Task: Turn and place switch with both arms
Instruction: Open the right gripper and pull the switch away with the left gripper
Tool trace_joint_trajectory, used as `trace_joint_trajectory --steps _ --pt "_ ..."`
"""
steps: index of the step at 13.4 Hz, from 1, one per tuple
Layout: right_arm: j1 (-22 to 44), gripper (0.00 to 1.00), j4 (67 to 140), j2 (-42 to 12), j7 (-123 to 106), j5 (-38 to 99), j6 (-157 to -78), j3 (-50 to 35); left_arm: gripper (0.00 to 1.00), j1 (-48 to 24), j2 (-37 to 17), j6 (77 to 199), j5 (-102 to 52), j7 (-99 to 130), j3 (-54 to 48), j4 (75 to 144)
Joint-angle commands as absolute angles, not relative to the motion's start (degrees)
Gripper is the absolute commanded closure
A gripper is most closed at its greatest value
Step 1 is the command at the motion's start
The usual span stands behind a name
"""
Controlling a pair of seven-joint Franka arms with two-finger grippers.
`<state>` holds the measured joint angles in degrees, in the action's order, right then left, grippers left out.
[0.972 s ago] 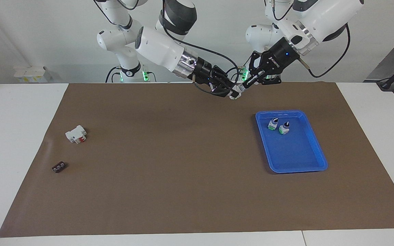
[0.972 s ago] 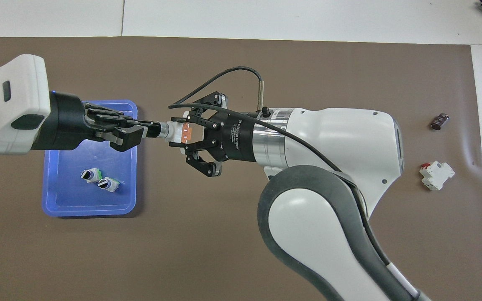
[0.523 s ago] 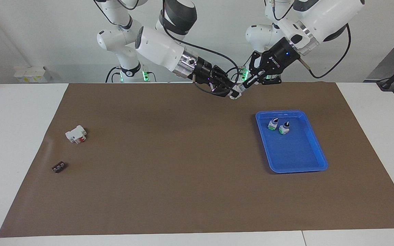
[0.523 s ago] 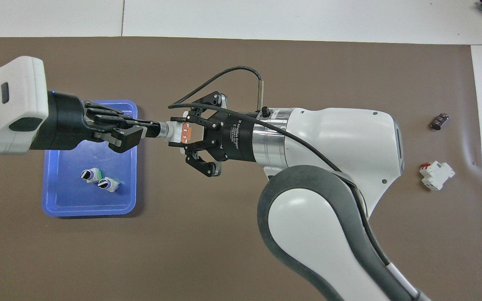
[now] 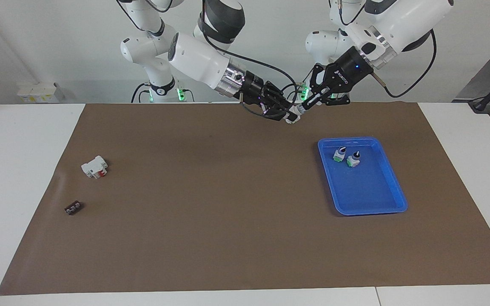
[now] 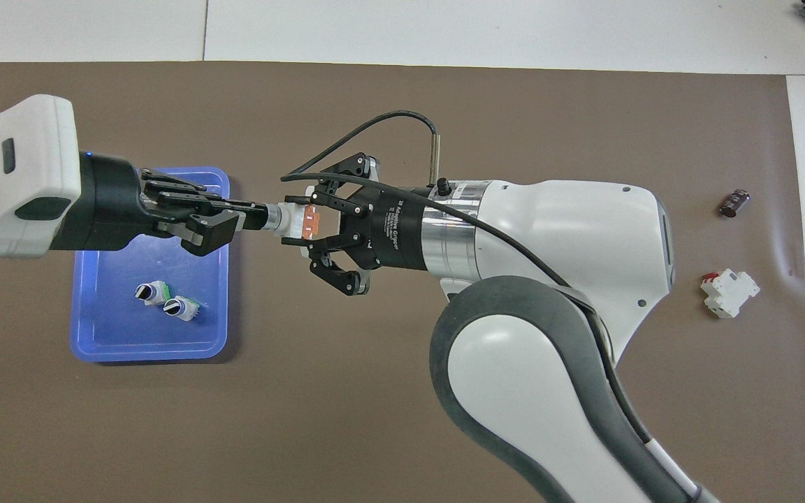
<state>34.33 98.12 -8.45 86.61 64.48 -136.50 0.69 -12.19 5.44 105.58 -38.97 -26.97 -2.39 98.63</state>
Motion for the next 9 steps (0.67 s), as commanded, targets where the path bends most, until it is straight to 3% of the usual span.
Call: trace_joint_trajectory --steps 1,2,3,4,9 --pt "33.7 1.00 99.7 -7.5 87.2 64.9 -135.8 0.9 1.00 -10.4 6.0 105.3 -37.0 -29.2 -1.5 98.5" --pt "33.7 1.00 99.6 -7.5 87.2 64.9 -135.7 0.9 1.00 -10.4 6.0 105.2 -37.0 -30.1 -1.5 98.6" --pt "33.7 0.74 99.7 -7.5 87.2 64.7 -135.7 1.0 1.00 -10.4 6.1 105.0 -37.0 -30.2 -1.5 98.6" --pt "33.8 0.01 99.7 -7.2 86.8 63.3 -135.6 1.1 1.00 -10.4 6.1 105.0 -37.0 -30.3 -1.5 98.7" --pt "32.0 0.00 99.6 -4.0 84.7 56.1 -131.6 1.5 1.00 -10.9 6.0 106.4 -30.5 -30.2 -1.6 98.9"
